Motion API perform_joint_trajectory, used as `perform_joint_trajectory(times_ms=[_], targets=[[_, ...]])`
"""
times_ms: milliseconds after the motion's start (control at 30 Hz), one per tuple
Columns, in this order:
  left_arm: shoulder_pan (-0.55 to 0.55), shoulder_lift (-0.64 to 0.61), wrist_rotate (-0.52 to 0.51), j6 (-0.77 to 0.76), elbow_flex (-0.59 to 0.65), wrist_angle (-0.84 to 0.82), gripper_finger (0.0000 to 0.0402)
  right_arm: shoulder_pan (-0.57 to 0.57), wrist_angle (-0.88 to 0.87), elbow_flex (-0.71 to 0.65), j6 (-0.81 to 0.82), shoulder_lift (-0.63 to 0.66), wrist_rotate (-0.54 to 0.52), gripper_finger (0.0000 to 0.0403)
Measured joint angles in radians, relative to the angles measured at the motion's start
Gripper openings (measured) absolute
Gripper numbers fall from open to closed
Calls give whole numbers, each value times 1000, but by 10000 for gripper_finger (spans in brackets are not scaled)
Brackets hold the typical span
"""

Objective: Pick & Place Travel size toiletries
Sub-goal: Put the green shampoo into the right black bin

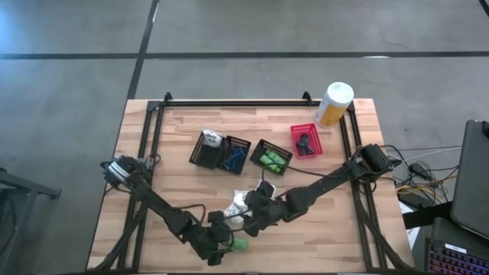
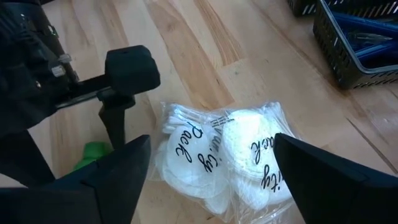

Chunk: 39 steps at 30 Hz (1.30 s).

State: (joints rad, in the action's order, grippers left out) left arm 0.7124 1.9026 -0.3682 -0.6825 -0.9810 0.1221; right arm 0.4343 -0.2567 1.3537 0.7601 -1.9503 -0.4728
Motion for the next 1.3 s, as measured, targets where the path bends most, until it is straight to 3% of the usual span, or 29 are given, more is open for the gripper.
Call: perform_joint_trajectory(times_ms=[233,600,1067,1300], targets=[[-2,0,1,38,0,-3,322,0,0,0,0,0,0,343],[-2,3,-1,114,2,1,240,0,0,0,-1,0,0,310],[1,5,17,199,0,39,231,0,0,0,-4,0,1,279],[2,5,14,198,0,39,185,0,0,0,-4,0,1,270]])
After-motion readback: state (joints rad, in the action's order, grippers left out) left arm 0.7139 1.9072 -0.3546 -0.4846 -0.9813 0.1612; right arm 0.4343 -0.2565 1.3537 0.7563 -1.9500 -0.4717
